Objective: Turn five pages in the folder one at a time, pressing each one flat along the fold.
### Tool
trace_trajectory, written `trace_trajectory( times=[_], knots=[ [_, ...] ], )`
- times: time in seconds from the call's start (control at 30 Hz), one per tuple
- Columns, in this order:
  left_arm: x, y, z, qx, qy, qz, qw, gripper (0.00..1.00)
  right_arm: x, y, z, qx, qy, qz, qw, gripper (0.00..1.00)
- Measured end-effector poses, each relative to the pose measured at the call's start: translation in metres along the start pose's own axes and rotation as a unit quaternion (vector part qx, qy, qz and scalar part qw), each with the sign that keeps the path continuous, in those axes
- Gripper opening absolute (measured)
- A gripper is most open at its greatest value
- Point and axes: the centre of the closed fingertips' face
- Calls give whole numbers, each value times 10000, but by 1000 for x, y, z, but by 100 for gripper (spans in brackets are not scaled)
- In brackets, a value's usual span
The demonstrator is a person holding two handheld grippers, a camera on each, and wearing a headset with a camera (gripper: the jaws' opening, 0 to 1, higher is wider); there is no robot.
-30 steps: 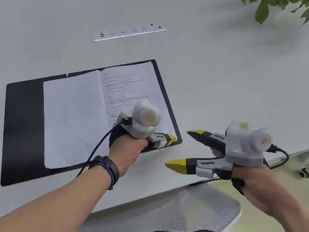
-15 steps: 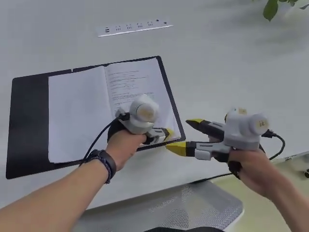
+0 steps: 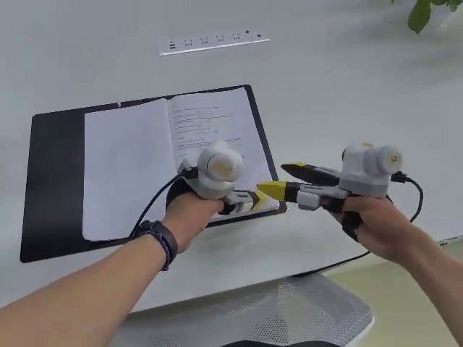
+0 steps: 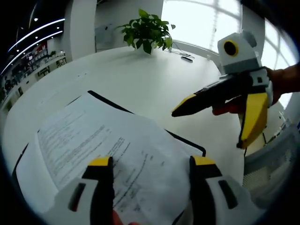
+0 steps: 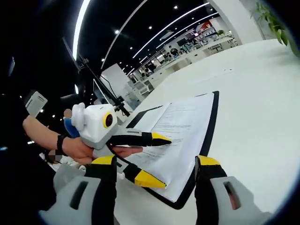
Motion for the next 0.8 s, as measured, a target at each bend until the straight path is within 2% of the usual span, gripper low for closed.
trace_trajectory(
  times=[0.1,0.27,0.4,0.53,0.67,0.8],
  knots=[
    [0,1,0,-37,10,33,10000,65,-8,3,-1,-151,-18,-127,9998,65],
    [1,0,1,-33,13,73,10000,66,-23,2,0,-403,-16,-191,9990,62],
    [2,-1,1,-23,26,93,10000,66,-28,2,7,-415,160,-221,9988,57],
    [7,-1,2,59,40,102,9999,67,-28,3,7,-503,177,-262,9982,47],
    [15,-5,1,106,-38,92,9999,69,-26,3,10,-459,223,-254,9984,30],
    [22,-6,-1,148,-101,87,9998,71,-26,4,9,-539,159,-267,9981,22]
  ],
)
Point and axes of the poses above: the centre of the closed fingertips' face, and the gripper's own axes: x roughly backward along the fingers, y roughly to its left, z roughly out of its underside, and after that the axes turned 3 degrees about -y, right-handed
